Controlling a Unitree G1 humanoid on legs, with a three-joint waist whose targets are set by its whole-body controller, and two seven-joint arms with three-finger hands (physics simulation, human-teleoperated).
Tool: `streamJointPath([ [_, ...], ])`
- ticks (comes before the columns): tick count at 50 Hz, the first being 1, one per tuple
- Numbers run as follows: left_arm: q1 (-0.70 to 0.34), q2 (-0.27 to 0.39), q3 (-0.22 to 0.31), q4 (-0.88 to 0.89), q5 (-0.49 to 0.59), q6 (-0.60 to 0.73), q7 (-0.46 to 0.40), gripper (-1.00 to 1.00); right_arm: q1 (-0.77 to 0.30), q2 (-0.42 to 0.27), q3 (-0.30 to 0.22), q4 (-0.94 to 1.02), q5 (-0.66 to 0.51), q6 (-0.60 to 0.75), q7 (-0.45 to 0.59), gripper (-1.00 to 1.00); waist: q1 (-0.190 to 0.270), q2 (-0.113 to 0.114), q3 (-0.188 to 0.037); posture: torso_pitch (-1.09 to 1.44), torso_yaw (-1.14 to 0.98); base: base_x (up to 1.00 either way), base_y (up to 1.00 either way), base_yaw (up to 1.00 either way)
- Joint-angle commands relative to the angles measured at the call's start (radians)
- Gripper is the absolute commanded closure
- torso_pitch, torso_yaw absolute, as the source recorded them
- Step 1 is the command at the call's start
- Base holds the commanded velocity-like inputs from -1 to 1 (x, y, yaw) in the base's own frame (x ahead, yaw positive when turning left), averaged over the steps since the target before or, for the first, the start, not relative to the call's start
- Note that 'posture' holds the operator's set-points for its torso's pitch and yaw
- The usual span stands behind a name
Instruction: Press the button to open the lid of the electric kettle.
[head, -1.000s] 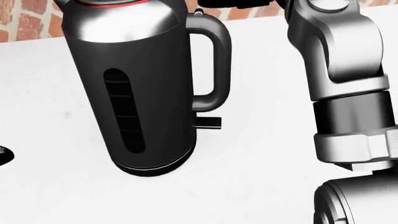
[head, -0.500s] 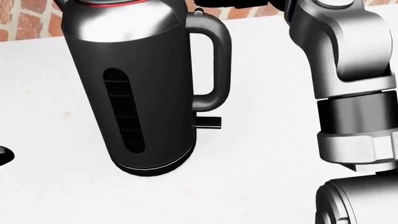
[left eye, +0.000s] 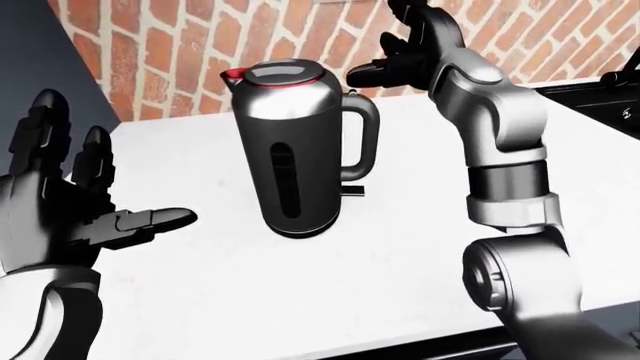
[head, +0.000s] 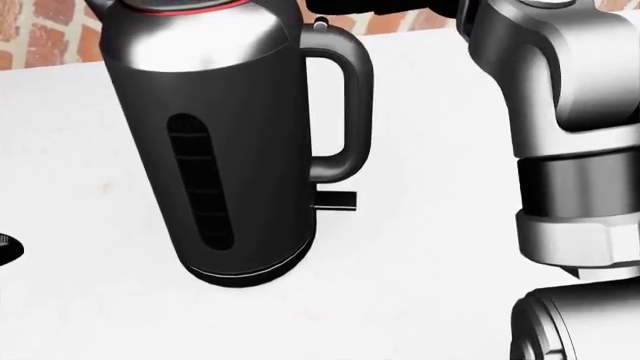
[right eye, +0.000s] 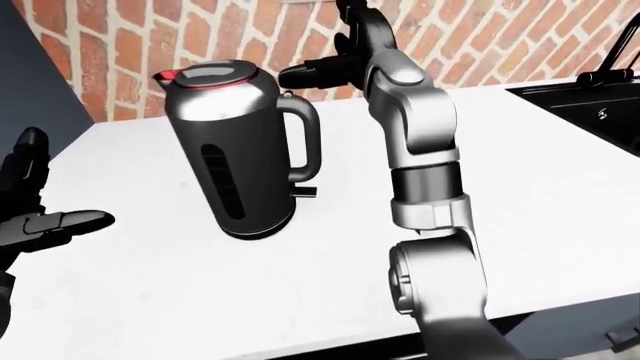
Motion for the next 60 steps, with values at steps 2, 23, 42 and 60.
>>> streamJointPath([
  [2,-0.018,0.013,0.008,-0.027,-0.001,-0.026,0.000,-1.00,-0.043,-0.014,-0.009,-0.027,0.001,-0.033,0.005,-1.00,0.000,0.003,-0.018,-0.16,0.00,0.00,0.00,0.00],
  [23,-0.015,0.012,0.012,-0.030,-0.002,-0.025,-0.002,-1.00,-0.043,-0.025,-0.003,-0.041,-0.031,-0.041,0.031,-1.00,0.000,0.004,-0.017,-0.16,0.00,0.00,0.00,0.00],
  [42,-0.019,0.018,0.017,-0.034,-0.014,-0.020,0.005,-1.00,-0.052,-0.020,0.010,-0.020,-0.095,-0.088,0.045,-1.00,-0.001,0.006,-0.019,-0.16,0.00,0.00,0.00,0.00],
  [60,-0.011,0.011,0.013,-0.028,-0.002,-0.032,-0.004,-1.00,-0.008,-0.002,0.036,-0.074,-0.217,-0.137,0.094,-1.00,-0.001,0.006,-0.021,-0.16,0.00,0.00,0.00,0.00],
])
